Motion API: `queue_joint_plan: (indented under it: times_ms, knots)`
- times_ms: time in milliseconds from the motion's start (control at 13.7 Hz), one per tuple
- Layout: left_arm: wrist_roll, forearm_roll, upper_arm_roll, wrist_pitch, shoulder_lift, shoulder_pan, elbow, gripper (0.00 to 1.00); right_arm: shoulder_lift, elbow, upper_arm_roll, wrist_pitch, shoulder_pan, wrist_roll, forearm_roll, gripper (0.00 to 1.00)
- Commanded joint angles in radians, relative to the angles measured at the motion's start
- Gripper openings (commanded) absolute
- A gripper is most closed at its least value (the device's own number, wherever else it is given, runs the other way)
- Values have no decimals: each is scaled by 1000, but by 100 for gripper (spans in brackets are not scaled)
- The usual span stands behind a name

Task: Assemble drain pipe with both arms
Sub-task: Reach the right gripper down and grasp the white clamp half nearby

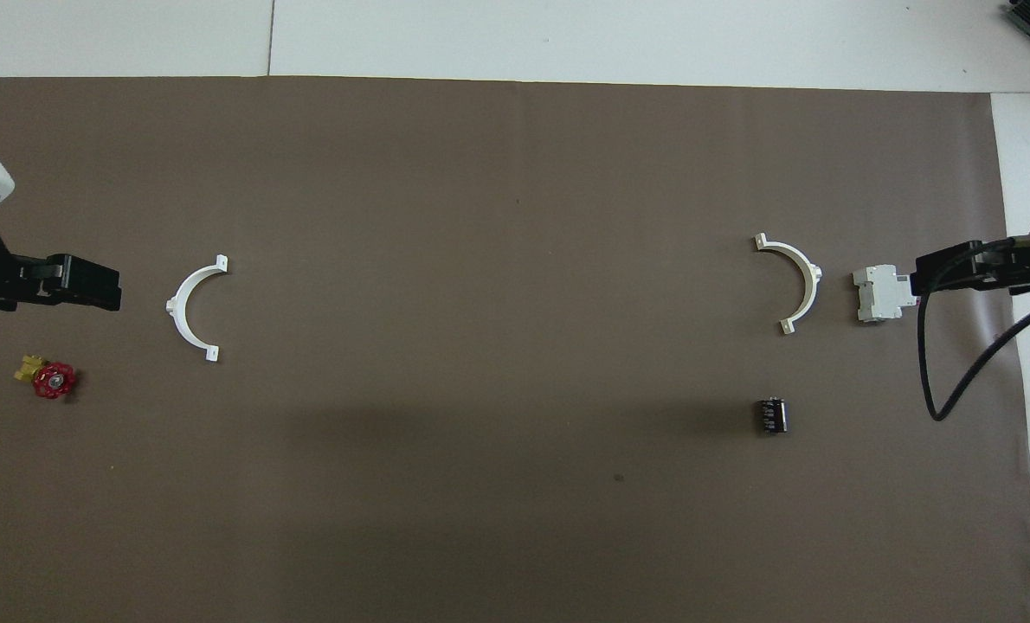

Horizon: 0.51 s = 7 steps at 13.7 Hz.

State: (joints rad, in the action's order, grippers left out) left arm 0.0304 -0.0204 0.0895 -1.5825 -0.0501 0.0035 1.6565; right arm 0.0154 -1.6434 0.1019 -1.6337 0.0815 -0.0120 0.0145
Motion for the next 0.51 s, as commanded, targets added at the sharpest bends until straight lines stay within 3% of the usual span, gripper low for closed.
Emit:
queue_joint_plan:
  times_ms: [0, 219, 437]
  knots:
    - [-12, 16, 6, -19, -30, 13, 36, 100, 61, -157, -5, -112, -15, -78, -5, 100]
    - [-12, 16, 6, -19, -30, 13, 36, 100, -3, -280, -5, -363, -20, -182, -11, 100]
    - [-12, 16, 6, -19, -30, 13, 36, 100, -153, -312, -5, -558, -34, -342, -83, 100]
